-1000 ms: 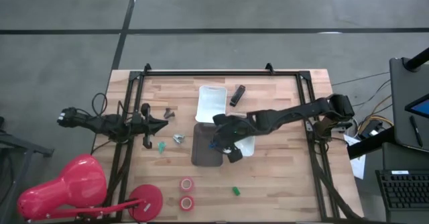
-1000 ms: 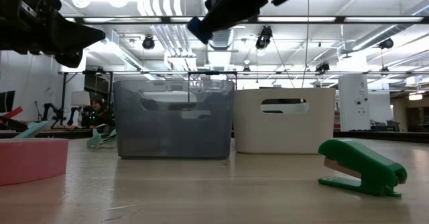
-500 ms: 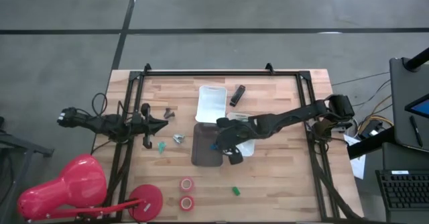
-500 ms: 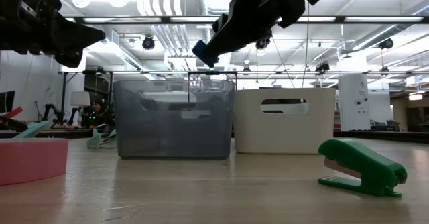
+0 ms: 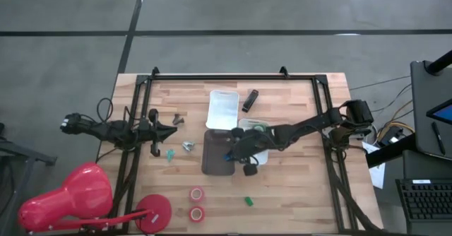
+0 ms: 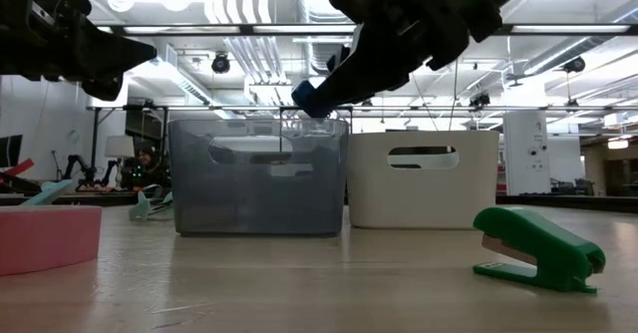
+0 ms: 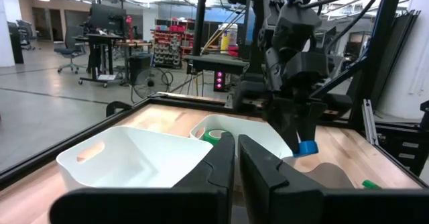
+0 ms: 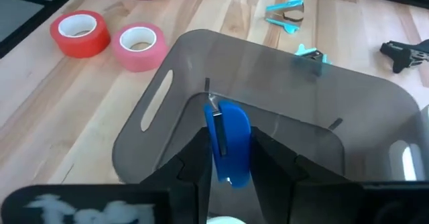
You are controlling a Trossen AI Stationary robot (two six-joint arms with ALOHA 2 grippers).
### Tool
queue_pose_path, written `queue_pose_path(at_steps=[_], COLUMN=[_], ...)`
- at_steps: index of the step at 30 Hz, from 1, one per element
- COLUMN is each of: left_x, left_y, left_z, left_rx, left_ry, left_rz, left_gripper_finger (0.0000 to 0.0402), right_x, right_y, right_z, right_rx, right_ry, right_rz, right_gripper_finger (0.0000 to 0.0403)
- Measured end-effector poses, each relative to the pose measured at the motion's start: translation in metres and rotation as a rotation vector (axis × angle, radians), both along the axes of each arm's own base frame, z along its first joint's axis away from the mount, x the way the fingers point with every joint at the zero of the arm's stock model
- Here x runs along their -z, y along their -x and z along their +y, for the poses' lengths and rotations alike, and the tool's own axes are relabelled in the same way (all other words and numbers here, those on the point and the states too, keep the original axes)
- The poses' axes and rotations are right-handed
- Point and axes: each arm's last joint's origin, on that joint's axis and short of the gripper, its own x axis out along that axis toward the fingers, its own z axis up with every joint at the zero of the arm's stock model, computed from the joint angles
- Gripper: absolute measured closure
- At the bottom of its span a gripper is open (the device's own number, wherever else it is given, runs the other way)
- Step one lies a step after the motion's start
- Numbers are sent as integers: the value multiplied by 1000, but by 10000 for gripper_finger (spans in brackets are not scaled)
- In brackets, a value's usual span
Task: Pick and place Stapler, Stapler remover, tape
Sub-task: Put the blue stapler into the black bin
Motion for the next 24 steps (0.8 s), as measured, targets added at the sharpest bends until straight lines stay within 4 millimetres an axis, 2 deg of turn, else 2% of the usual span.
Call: queue_pose_path(at_steps=[9, 17, 24], left_x=[0, 0, 0], left_y=[0, 0, 0], left_z=[0, 0, 0], left_rx=[0, 0, 0], left_ry=[0, 0, 0], left_rz=[0, 0, 0], left_gripper_finger=[378, 378, 378], right_x=[1, 27, 8], right_y=[1, -12, -24], right_z=[5, 12, 18], right_rx=[7, 17, 38], right_ry=[-45, -81, -83], right_rz=[10, 76, 97], right_gripper_finger=[312, 287, 255])
